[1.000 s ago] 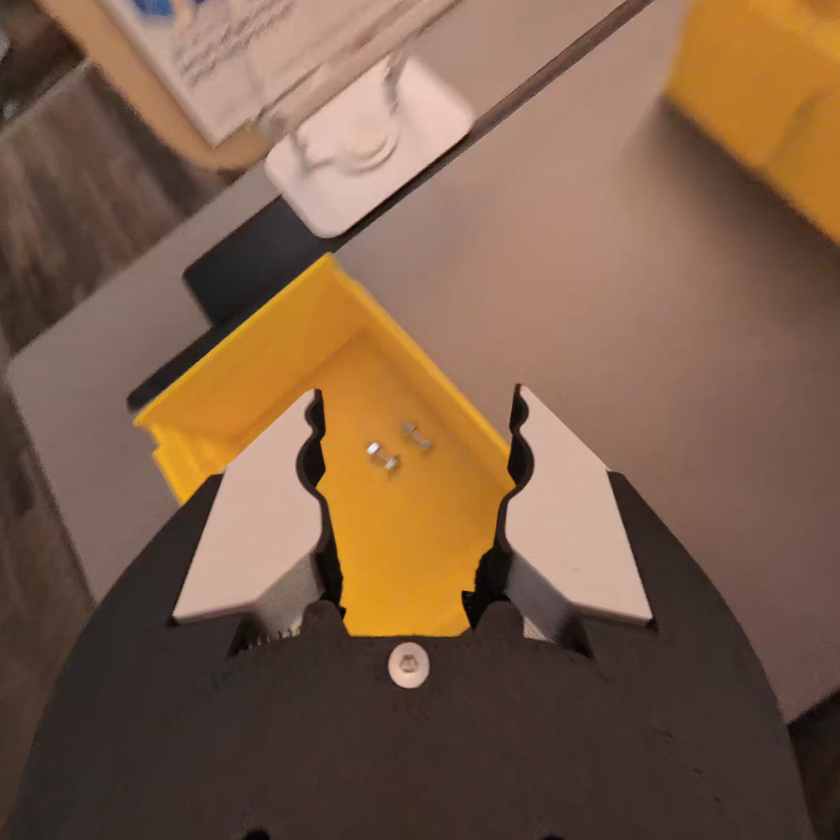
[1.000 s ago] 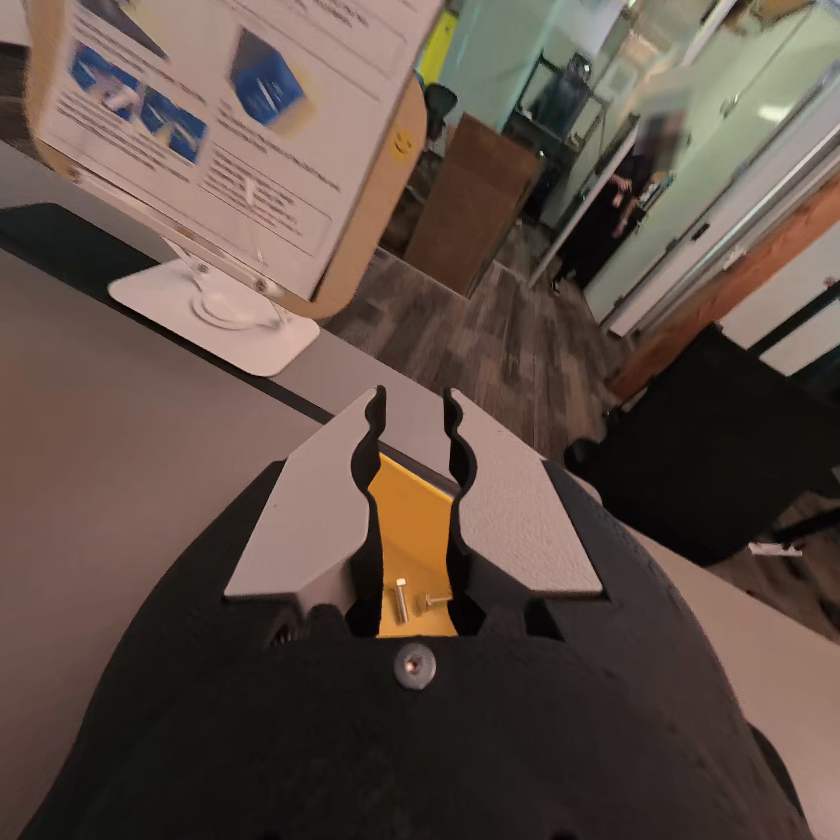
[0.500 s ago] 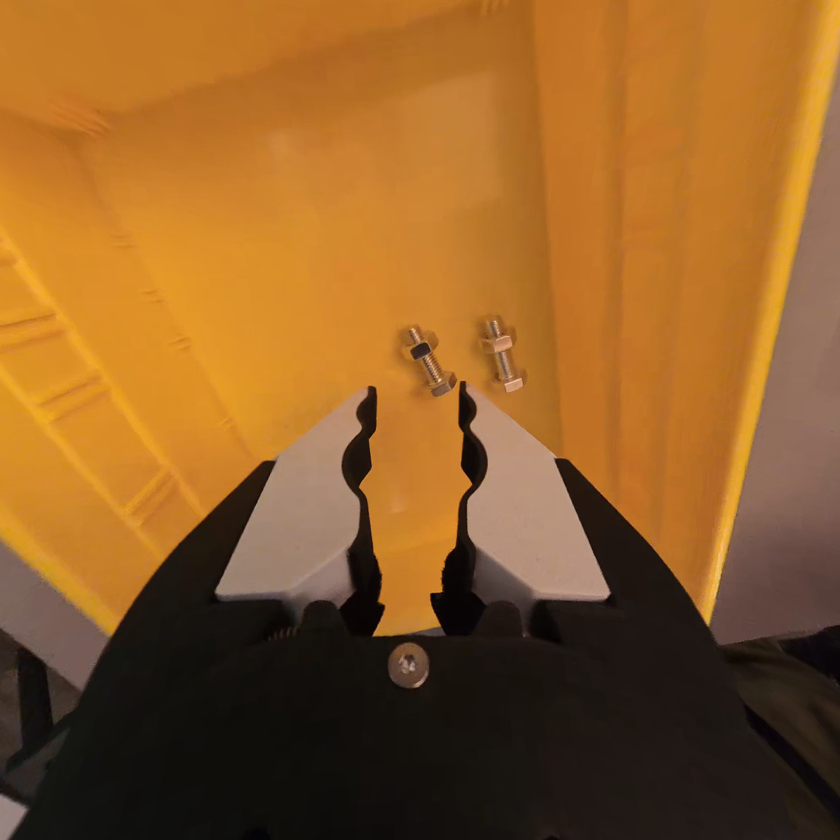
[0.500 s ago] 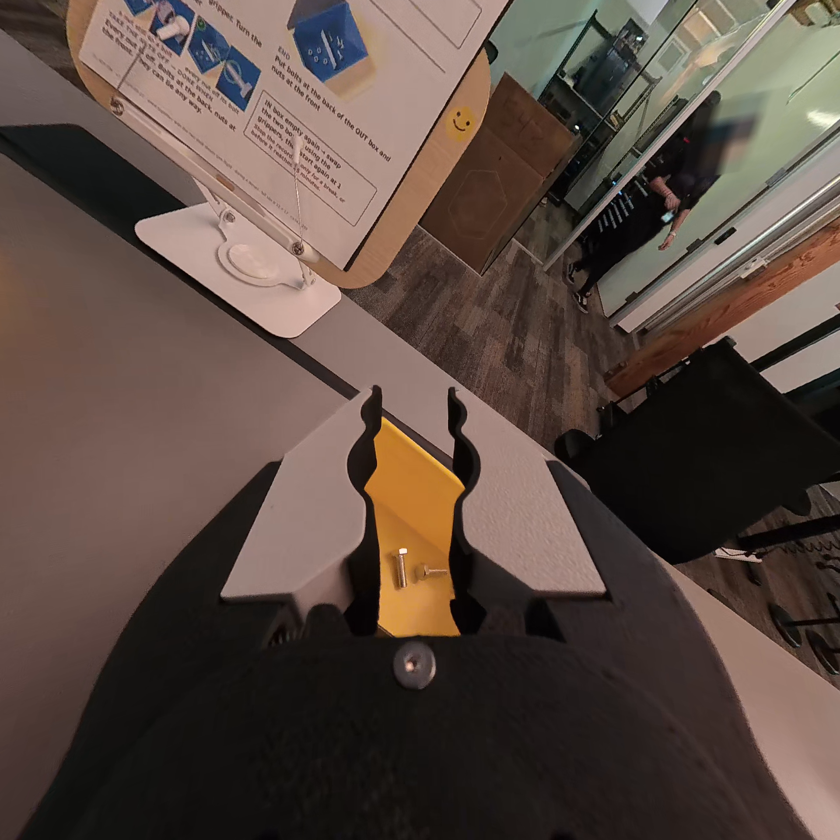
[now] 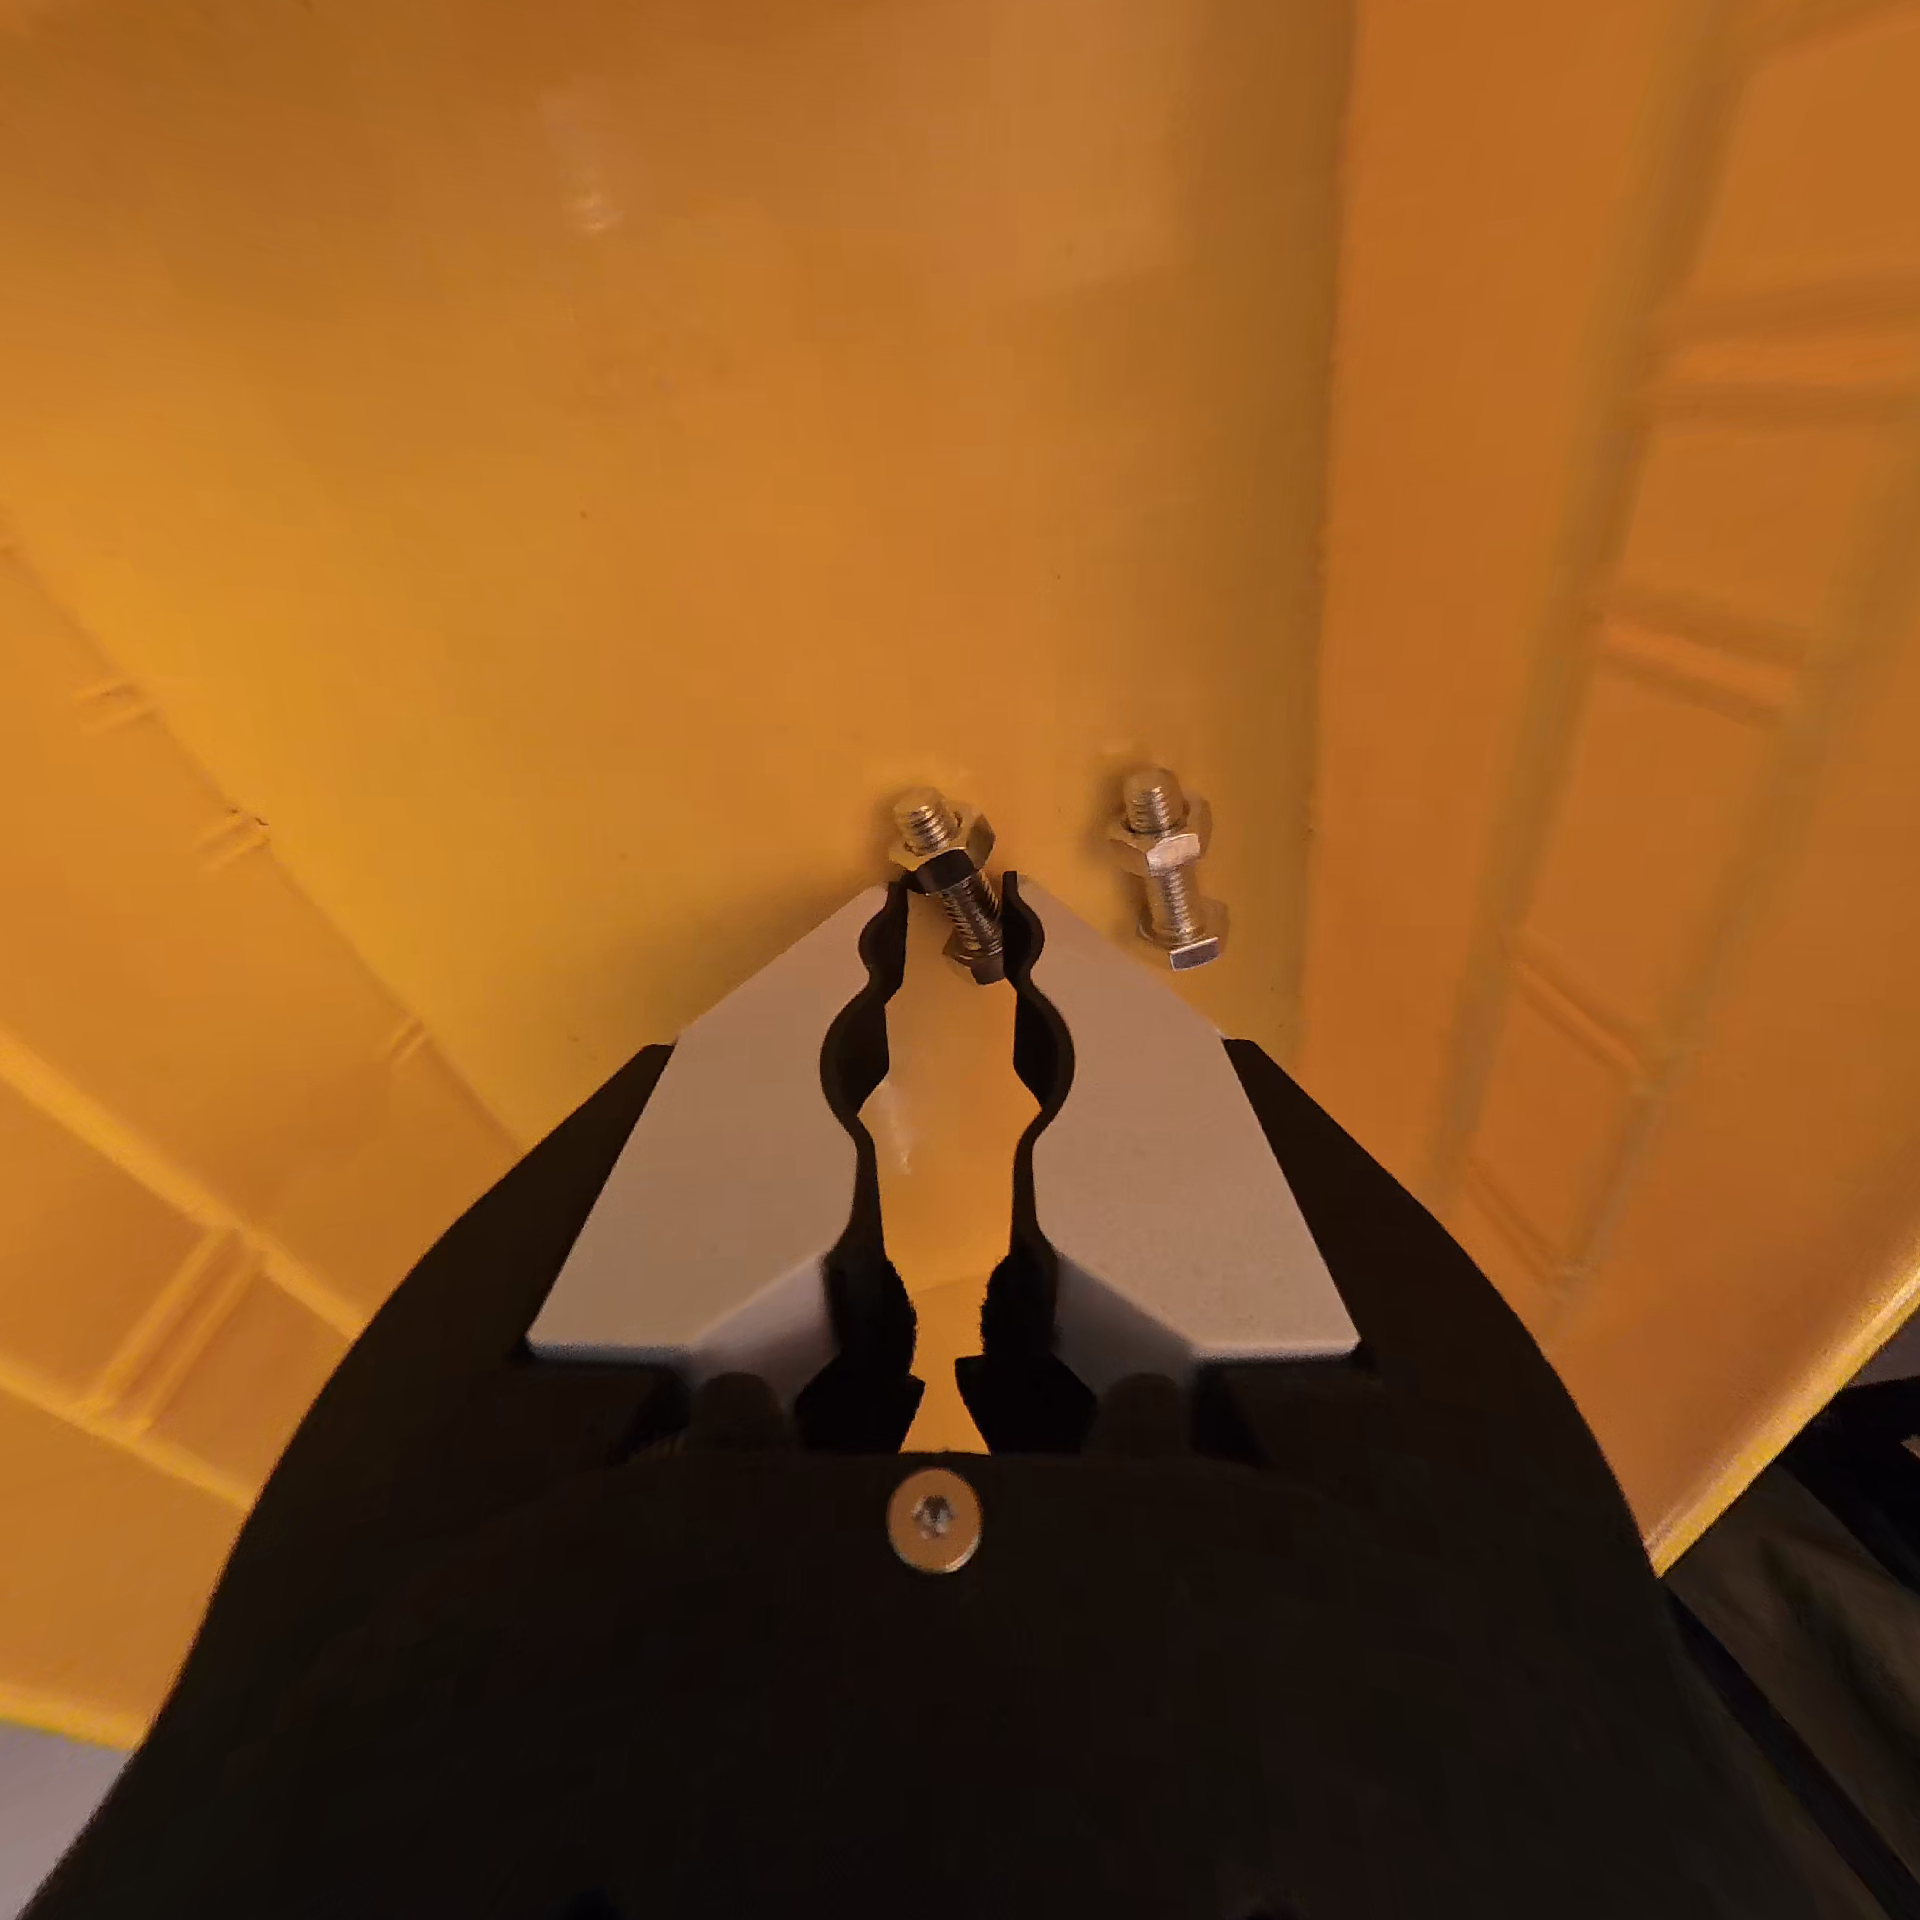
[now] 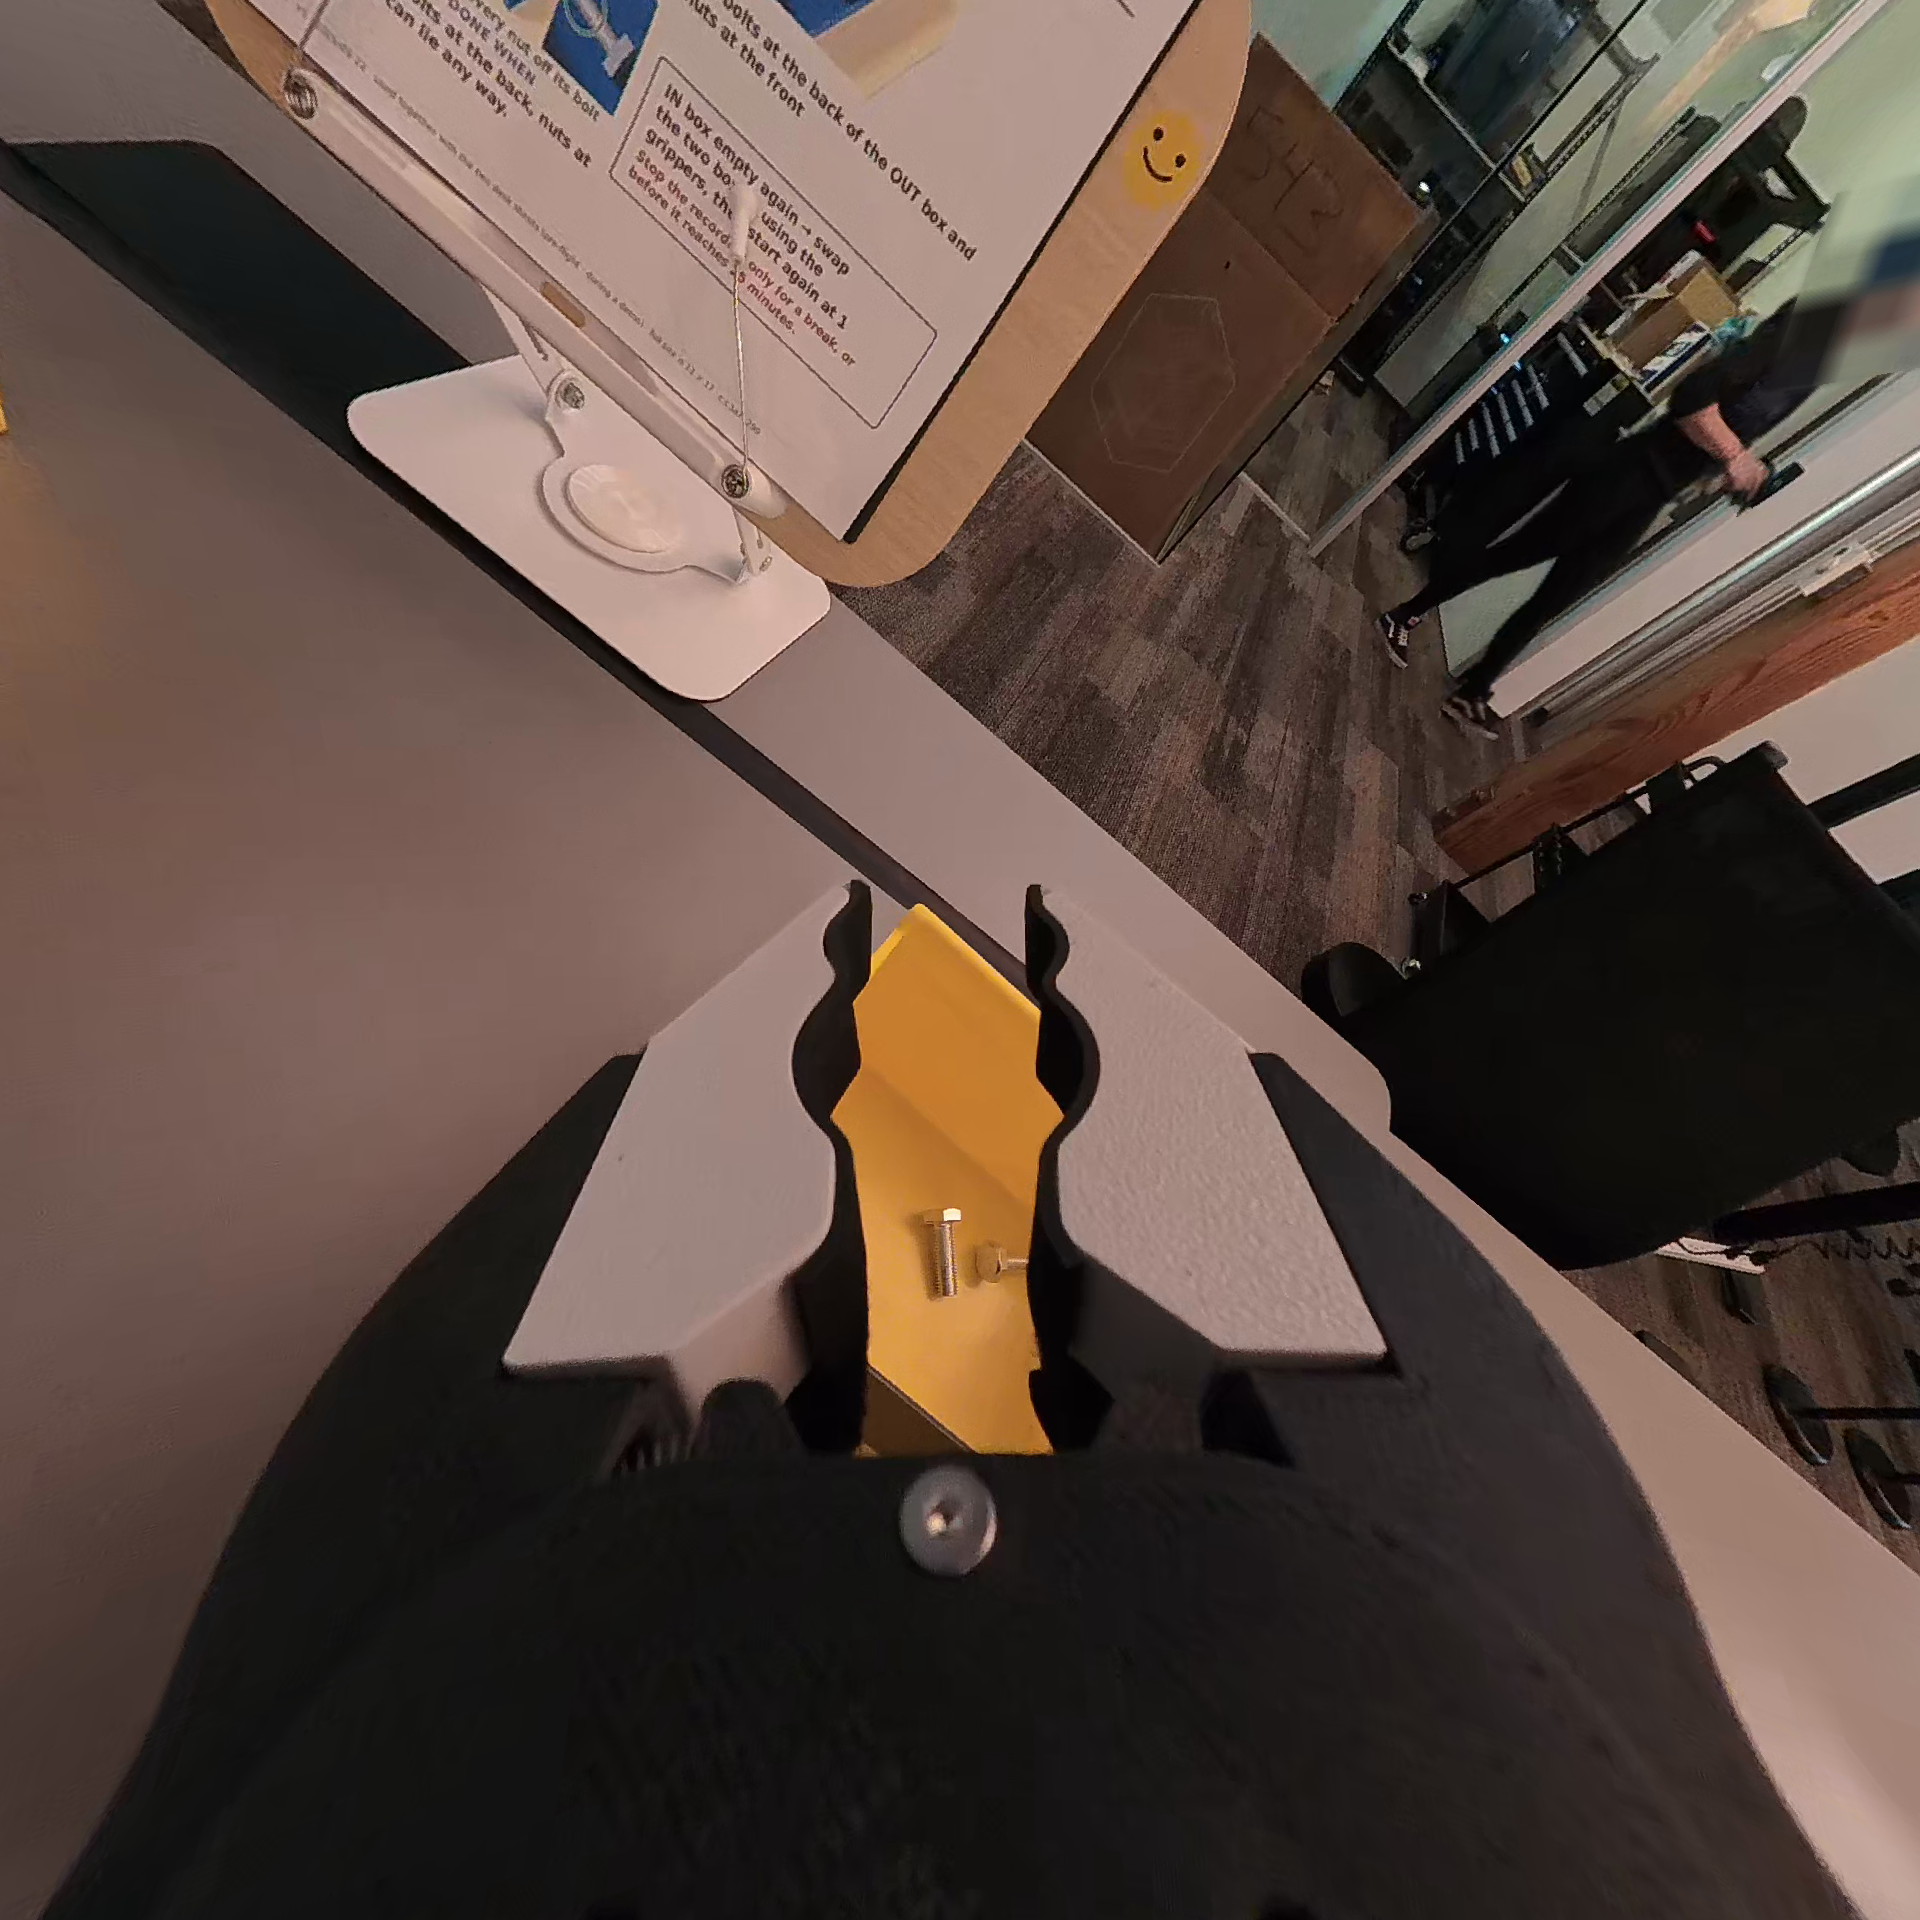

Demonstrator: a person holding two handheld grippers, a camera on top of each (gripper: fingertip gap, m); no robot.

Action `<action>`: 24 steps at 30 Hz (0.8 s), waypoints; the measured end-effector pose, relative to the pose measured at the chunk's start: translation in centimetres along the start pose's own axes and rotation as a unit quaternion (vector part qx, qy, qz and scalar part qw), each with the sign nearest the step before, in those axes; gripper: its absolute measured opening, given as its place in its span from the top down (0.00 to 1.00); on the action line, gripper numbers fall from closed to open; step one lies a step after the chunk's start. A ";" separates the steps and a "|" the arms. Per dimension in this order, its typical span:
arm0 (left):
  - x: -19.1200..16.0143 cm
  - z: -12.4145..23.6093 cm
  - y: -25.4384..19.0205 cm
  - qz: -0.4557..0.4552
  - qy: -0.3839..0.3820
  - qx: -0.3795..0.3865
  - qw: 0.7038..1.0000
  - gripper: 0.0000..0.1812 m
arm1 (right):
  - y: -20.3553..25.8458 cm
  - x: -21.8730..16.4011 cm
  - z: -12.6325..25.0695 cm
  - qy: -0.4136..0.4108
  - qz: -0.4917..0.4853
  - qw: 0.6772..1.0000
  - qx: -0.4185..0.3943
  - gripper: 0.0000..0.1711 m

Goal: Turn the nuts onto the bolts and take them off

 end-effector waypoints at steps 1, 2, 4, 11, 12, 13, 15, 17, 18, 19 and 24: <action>0.0 0.0 0.0 -0.001 0.000 0.000 1.000 0.92 | 0.0 0.0 0.0 0.002 -0.001 1.000 0.001 0.83; 0.0 0.0 0.0 -0.001 0.001 0.000 1.000 0.92 | 0.0 -0.1 0.0 0.004 -0.002 1.000 0.002 0.83; 0.0 0.0 0.0 -0.001 0.004 -0.003 1.000 0.95 | 0.0 -0.2 -0.1 0.013 -0.006 1.000 0.006 0.83; -0.1 -0.3 -0.2 -0.020 0.024 0.006 0.999 0.96 | 0.3 -1.2 0.0 0.083 -0.031 0.996 0.023 0.83; -0.1 -0.3 -0.2 -0.025 0.026 0.008 0.999 0.96 | 0.5 -1.5 0.1 0.097 -0.032 0.994 0.030 0.83; -0.1 -0.3 -0.2 -0.029 0.028 0.010 0.999 0.96 | 0.7 -1.7 0.1 0.111 -0.029 0.993 0.040 0.83; -0.1 -0.3 -0.2 -0.034 0.030 0.013 0.999 0.96 | 1.4 -1.9 0.2 0.131 -0.017 0.989 0.059 0.84; -0.1 -0.3 -0.3 -0.039 0.032 0.014 0.999 0.96 | 2.0 -2.1 0.3 0.148 -0.006 0.986 0.073 0.85; -0.1 -0.3 -0.3 -0.041 0.033 0.014 0.999 0.96 | 2.3 -2.1 0.3 0.153 -0.001 0.985 0.078 0.85; -0.1 -0.4 -0.3 -0.043 0.034 0.014 0.998 0.96 | 2.6 -2.0 0.3 0.156 0.002 0.984 0.082 0.86; -0.3 -0.4 -0.2 -0.051 0.043 0.014 0.998 0.96 | 3.3 -1.9 0.5 0.166 -0.001 0.981 0.100 0.90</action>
Point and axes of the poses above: each gripper's, where its closed fingertips meet, z back along the fingers, x out of its top, y = z × x across the jaws, the point moved 8 cm from there along z, back along the fingers, and after that the axes turned 9 degrees about -x, right-handed, at the moved point
